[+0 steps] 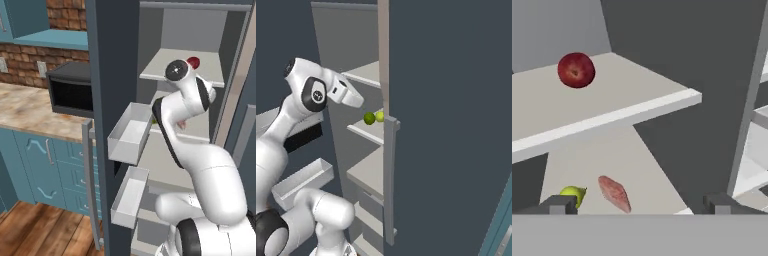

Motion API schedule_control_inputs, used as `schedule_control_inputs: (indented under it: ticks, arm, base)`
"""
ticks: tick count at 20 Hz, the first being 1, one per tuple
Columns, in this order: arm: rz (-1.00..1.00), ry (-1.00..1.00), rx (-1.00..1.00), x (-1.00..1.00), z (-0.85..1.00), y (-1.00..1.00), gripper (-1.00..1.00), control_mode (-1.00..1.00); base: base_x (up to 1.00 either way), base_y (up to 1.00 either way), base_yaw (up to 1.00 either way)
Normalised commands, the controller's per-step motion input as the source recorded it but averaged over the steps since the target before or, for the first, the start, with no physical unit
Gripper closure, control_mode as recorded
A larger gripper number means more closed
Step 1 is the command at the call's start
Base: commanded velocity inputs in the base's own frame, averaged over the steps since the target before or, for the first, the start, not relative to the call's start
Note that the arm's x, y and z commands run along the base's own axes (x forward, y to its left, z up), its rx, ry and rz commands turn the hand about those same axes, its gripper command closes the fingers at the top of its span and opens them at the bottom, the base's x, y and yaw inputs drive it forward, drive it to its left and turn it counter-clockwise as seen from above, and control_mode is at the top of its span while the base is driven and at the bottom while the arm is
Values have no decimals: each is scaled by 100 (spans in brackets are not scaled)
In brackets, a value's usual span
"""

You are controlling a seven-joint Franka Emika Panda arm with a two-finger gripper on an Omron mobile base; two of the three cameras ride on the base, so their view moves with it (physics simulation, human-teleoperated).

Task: Take the lime and pear from the highest rack and move them to the second highest rack where the steak and pear are located, to maximize freezer space. Close the freezer door after rearranging.

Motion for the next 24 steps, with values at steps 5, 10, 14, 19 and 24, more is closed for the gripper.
schedule_control_inputs:
  ticks: [5,10,14,19,24]
  arm:
    - [-17,9,0,-2,55,-32,-100,-100]
    - [-2,7,0,8,21,-41,-100,-100]
    - [1,0,0,34,0,-32,-100,-100]
    - [12,0,0,49,0,-15,-100,-100]
    - [7,5,0,43,0,-5,-100,-100]
  base:
    - [0,0,0]
    - [0,0,0]
    - [0,0,0]
    - [0,0,0]
    - [0,0,0]
